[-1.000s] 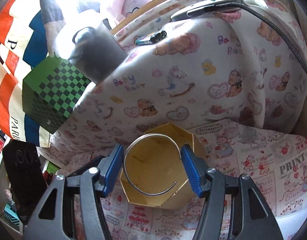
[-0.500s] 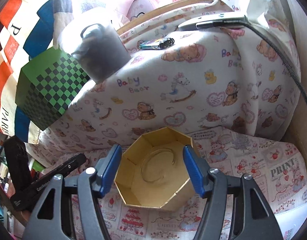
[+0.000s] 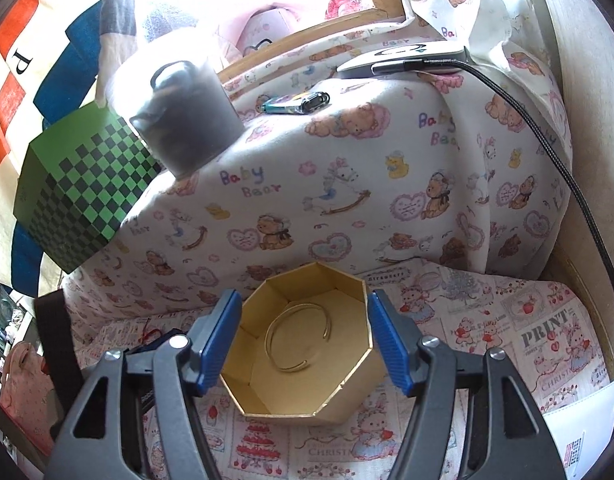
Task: Organize jewelry
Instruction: 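Lower the bangle into the gold box with the right tool while the left tool drops the ring in, then move both tools back toward the earrings beside the red bracelet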
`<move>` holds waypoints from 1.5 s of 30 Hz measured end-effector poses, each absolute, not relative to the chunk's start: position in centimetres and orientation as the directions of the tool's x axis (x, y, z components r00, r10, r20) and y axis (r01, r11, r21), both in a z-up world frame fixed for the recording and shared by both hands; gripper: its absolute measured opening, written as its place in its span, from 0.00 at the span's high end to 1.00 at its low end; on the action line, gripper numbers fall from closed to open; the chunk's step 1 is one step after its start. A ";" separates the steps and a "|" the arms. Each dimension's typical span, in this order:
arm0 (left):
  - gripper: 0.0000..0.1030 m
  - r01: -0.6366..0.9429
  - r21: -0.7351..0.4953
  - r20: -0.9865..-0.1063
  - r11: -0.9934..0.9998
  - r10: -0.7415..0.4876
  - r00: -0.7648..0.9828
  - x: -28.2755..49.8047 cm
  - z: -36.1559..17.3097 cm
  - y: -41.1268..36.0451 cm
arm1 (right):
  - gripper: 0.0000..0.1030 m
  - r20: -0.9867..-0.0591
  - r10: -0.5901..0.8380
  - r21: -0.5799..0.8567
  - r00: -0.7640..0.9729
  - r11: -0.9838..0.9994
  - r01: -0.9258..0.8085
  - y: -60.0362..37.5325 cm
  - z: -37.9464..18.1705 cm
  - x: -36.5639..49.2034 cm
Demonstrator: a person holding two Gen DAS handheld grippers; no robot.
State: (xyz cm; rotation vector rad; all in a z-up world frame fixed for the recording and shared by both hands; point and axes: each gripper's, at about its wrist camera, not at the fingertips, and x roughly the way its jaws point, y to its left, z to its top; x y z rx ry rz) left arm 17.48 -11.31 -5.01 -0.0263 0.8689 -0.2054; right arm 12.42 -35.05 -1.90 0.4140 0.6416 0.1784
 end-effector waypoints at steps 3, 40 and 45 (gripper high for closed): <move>0.81 0.177 -0.120 -0.768 0.977 -0.204 0.607 18.1 -5.5 -11.2 | 0.39 -0.540 0.285 0.426 0.792 0.904 -0.034 -35.1 -1.8 12.4; 0.99 0.305 -0.322 -0.620 0.896 -0.443 0.648 12.9 0.9 -16.3 | 0.37 -0.435 0.428 0.623 0.792 0.778 -0.078 -38.4 -2.8 12.3; 0.75 0.297 -0.346 -0.546 0.890 -0.448 0.708 12.4 0.8 -14.5 | 0.35 -0.450 0.392 0.577 0.803 0.813 -0.074 -38.1 -2.6 12.4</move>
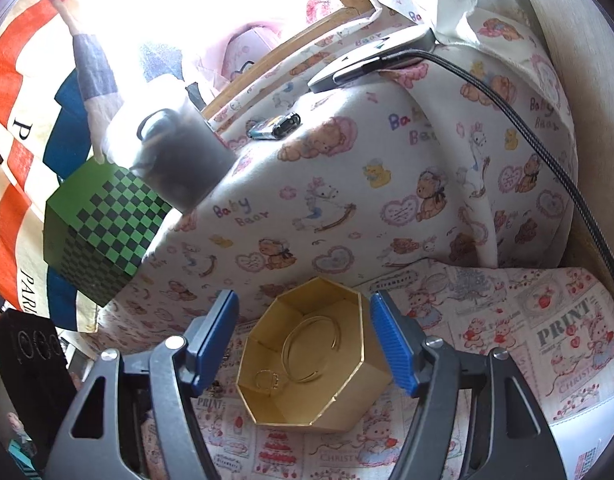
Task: Organize jewelry
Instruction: 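Move both tools back toward the earrings beside the red bracelet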
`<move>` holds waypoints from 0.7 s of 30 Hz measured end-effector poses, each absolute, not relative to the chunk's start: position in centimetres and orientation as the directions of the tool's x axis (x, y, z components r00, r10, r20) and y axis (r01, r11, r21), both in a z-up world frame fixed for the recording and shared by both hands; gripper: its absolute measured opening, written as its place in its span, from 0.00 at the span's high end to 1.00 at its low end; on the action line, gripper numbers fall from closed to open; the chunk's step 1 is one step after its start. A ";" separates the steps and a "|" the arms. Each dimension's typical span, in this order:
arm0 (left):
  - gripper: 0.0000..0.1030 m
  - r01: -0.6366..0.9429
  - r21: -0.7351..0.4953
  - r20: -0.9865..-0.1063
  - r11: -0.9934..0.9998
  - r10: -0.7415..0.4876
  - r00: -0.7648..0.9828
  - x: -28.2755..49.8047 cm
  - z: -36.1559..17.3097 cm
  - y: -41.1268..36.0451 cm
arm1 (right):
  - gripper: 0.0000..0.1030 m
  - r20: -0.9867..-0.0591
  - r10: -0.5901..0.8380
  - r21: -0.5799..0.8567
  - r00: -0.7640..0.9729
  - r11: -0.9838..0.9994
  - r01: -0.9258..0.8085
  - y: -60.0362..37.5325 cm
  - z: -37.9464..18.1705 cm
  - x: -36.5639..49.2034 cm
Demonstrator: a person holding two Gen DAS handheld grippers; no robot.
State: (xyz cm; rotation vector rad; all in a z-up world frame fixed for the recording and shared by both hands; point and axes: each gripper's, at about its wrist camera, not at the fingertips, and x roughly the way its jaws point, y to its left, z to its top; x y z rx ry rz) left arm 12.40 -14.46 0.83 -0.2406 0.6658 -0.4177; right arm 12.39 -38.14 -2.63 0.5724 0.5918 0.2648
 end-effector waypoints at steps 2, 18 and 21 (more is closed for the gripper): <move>0.74 0.267 -0.336 -0.545 0.903 -0.418 0.727 12.2 0.9 -13.3 | 0.34 -0.454 0.381 0.563 0.805 0.823 -0.072 -37.8 -2.6 12.4; 0.36 0.013 -0.053 -0.457 0.998 -0.036 0.889 7.4 2.7 -4.7 | 0.31 -0.365 0.414 0.494 0.834 0.845 -0.204 -33.8 -0.5 9.6; 0.29 0.004 -0.037 -0.431 0.999 -0.019 0.902 6.8 2.5 -4.4 | 0.31 -0.346 0.385 0.455 0.856 0.866 -0.206 -32.8 -0.5 8.9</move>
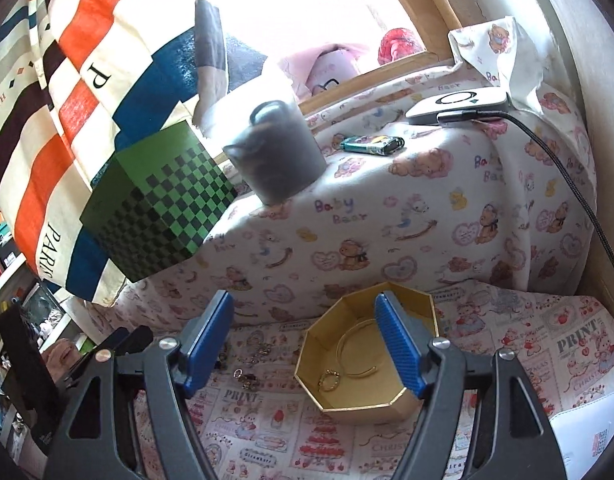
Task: Organize jewelry
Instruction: 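Move both tools back toward the earrings beside the red bracelet, then grasp a small earring with the right tool while the left tool grasps a gold earring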
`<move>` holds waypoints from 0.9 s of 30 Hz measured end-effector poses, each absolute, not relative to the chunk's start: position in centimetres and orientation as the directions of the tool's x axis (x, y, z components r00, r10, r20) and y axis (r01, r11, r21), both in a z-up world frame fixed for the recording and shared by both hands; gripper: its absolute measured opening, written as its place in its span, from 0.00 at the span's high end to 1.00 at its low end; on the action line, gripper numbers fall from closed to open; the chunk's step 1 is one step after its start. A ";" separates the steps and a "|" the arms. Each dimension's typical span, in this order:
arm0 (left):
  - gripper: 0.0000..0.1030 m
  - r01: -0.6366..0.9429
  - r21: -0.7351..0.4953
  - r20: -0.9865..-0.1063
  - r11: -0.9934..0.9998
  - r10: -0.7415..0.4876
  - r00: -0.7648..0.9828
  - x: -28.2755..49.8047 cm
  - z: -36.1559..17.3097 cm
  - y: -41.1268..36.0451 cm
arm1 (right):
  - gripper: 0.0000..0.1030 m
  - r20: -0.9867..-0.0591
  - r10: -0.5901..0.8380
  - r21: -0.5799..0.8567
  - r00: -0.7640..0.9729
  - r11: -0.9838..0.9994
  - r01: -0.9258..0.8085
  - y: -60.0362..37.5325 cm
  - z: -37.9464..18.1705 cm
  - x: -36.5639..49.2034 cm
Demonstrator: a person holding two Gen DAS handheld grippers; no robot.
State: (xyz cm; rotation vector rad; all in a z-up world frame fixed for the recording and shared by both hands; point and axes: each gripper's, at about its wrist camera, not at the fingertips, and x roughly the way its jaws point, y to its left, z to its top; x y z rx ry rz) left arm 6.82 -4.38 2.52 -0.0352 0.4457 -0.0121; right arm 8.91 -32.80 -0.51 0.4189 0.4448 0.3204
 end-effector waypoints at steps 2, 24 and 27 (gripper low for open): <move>0.28 0.012 -0.045 -0.415 0.999 -0.029 0.909 6.2 2.5 -4.0 | 0.30 -0.347 0.321 0.389 0.881 0.904 -0.176 -31.6 -0.5 8.3; 0.18 -0.201 -0.038 -0.488 0.979 0.157 0.858 8.1 1.1 2.6 | 0.79 -0.697 0.384 0.242 0.606 0.921 -0.306 -18.3 -4.6 13.1; 0.18 -0.222 -0.037 -0.508 0.974 0.173 0.844 8.7 0.4 3.1 | 0.79 -0.710 0.377 0.233 0.595 0.923 -0.307 -17.5 -5.0 13.9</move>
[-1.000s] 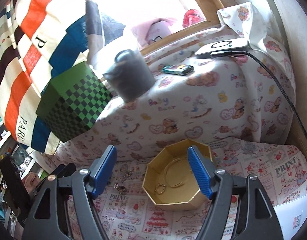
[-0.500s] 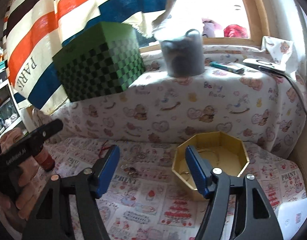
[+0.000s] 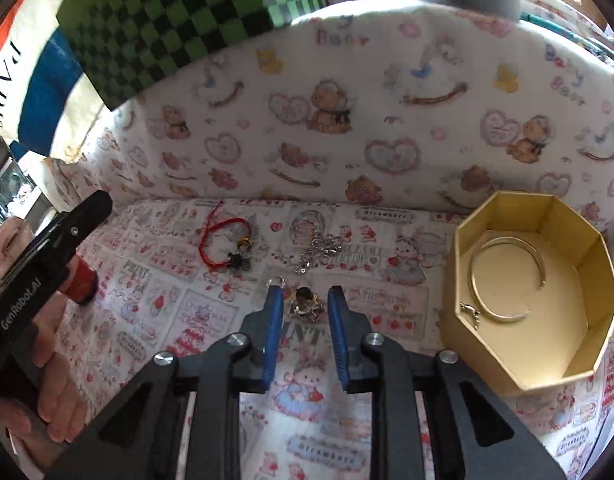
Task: Organize jewelry
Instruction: 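Grasp a small earring with the right tool while the left tool grasps a gold earring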
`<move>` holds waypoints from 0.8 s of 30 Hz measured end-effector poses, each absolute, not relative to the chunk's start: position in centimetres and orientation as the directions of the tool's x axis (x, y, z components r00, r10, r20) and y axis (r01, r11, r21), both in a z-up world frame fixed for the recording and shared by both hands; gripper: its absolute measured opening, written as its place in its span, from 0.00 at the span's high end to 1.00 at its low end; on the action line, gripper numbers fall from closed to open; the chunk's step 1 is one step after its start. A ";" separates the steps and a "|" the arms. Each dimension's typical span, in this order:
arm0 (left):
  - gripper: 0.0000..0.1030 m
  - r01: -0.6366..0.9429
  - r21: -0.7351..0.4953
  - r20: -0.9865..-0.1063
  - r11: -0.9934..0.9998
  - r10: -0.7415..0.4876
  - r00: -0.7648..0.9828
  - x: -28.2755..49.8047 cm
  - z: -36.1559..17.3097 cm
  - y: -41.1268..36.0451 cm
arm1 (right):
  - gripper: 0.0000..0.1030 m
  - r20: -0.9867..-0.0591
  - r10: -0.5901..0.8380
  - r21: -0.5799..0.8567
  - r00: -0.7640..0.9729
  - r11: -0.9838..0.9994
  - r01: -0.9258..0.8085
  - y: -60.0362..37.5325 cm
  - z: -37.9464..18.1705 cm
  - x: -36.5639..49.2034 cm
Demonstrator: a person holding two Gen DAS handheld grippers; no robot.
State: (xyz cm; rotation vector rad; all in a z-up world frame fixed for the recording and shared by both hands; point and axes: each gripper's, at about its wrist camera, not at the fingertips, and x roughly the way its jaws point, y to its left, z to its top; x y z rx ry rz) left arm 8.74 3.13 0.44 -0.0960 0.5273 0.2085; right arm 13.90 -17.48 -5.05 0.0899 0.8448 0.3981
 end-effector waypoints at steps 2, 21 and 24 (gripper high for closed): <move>0.18 -0.219 -0.054 -0.536 0.974 0.157 0.830 9.0 0.3 3.5 | 0.81 -0.721 0.358 0.206 0.593 0.928 -0.311 -17.0 -5.5 14.1; 0.30 -0.168 0.058 -0.549 0.984 0.172 0.818 10.1 -1.5 0.8 | 0.93 -0.607 0.415 0.218 0.678 0.907 -0.360 -22.3 -2.5 9.5; 0.43 -0.116 -0.007 -0.584 0.993 0.090 0.807 10.4 -1.5 0.6 | 0.93 -0.567 0.427 0.255 0.705 0.904 -0.342 -23.8 -1.4 9.5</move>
